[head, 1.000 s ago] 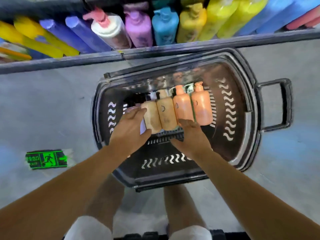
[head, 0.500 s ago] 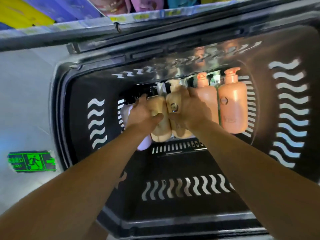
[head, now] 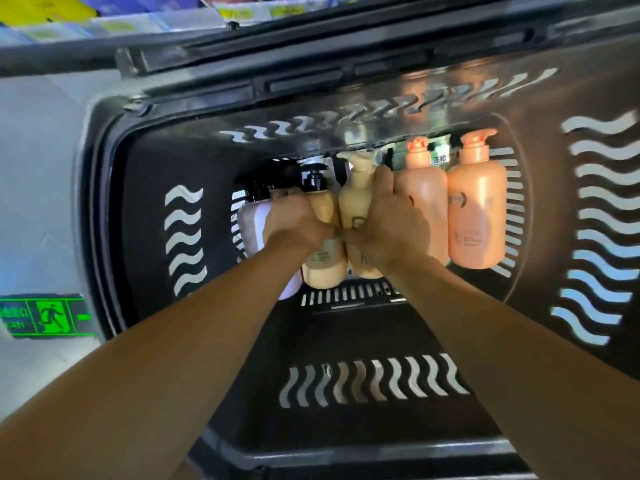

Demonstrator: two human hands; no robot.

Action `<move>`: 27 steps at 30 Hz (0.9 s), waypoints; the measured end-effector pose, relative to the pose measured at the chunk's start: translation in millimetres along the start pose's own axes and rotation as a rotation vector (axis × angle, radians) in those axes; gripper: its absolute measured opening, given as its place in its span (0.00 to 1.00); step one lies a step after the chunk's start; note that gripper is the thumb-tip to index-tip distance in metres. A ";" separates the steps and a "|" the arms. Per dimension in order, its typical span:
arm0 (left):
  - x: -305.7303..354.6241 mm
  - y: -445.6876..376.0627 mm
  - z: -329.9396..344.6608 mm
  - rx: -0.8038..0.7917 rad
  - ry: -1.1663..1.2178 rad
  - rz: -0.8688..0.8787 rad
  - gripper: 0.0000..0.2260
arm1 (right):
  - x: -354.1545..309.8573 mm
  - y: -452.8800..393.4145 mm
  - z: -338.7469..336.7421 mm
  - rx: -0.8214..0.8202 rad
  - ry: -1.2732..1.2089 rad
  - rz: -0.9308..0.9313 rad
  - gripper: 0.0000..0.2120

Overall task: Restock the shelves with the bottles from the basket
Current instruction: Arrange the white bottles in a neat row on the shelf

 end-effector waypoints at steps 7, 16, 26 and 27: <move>12.8 28.0 18.7 0.064 -0.015 0.110 0.30 | 26.2 49.5 -18.1 0.182 -0.134 -0.121 0.43; 13.9 33.0 41.9 0.003 0.106 0.134 0.34 | 37.1 62.8 -12.2 0.193 -0.343 -0.115 0.46; 16.8 20.8 47.2 -0.037 0.333 0.140 0.40 | 52.5 65.6 -23.3 0.189 -0.479 -0.046 0.43; 18.3 20.9 47.1 -0.038 0.333 0.135 0.39 | 52.9 67.0 -23.5 0.181 -0.490 -0.038 0.42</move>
Point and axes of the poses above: each hand's wrist, its own y-axis away from the middle knuckle, its own z-axis out of the palm, x = y × z, the point moved 7 cm from there along -y, towards the middle knuckle, and after that the axes turned 10 degrees about z, right-handed, at the moved point
